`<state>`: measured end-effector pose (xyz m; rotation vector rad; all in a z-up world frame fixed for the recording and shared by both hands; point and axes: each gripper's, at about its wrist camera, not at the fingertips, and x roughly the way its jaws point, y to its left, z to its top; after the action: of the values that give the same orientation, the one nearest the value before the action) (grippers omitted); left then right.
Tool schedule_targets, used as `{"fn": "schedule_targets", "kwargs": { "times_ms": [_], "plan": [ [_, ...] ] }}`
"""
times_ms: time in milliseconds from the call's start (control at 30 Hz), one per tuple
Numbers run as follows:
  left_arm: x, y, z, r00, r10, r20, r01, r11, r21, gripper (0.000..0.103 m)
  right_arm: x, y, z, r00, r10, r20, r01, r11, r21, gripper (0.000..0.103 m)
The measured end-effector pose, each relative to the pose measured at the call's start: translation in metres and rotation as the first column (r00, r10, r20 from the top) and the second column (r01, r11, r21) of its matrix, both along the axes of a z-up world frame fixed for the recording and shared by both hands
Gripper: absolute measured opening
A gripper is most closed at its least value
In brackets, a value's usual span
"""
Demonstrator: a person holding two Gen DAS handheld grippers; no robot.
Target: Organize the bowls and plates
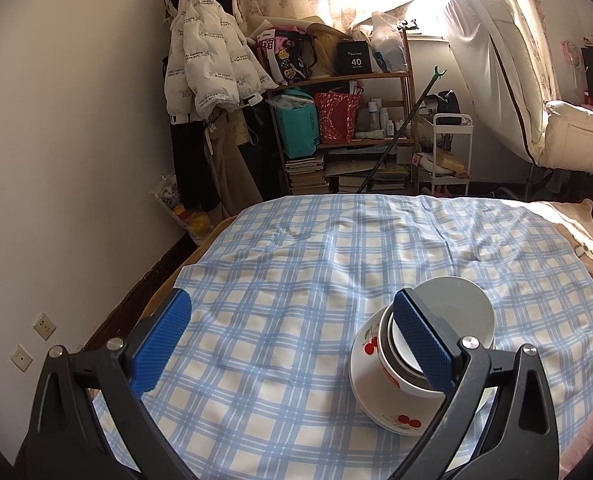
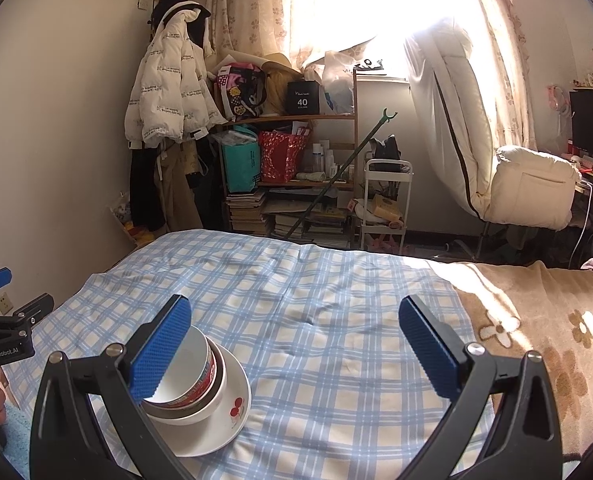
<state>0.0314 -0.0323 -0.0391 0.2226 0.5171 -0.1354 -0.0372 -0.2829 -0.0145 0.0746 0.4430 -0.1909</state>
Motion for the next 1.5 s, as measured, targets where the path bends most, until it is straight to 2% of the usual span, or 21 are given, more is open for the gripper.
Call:
{"fn": "schedule_targets", "kwargs": {
  "times_ms": [200, 700, 1500],
  "plan": [
    [0.0038, -0.0022, -0.0034, 1.0, 0.001, -0.016, -0.001, 1.0, 0.015, 0.1, 0.0044, 0.002, -0.0038, 1.0, 0.011, -0.02, -0.012, 1.0, -0.007, 0.103],
    [0.007, 0.0017, -0.0045, 0.999, 0.025, -0.032, -0.025, 1.0, -0.007, 0.1, 0.0053, -0.0016, -0.0052, 1.0, 0.007, -0.028, -0.007, 1.0, -0.003, 0.103],
    [0.0027, 0.0026, -0.0013, 0.999, 0.032, -0.018, -0.032, 0.999, 0.003, 0.1, 0.0056, -0.0018, -0.0057, 1.0, 0.004, -0.031, -0.004, 1.0, -0.002, 0.103]
  ]
}}
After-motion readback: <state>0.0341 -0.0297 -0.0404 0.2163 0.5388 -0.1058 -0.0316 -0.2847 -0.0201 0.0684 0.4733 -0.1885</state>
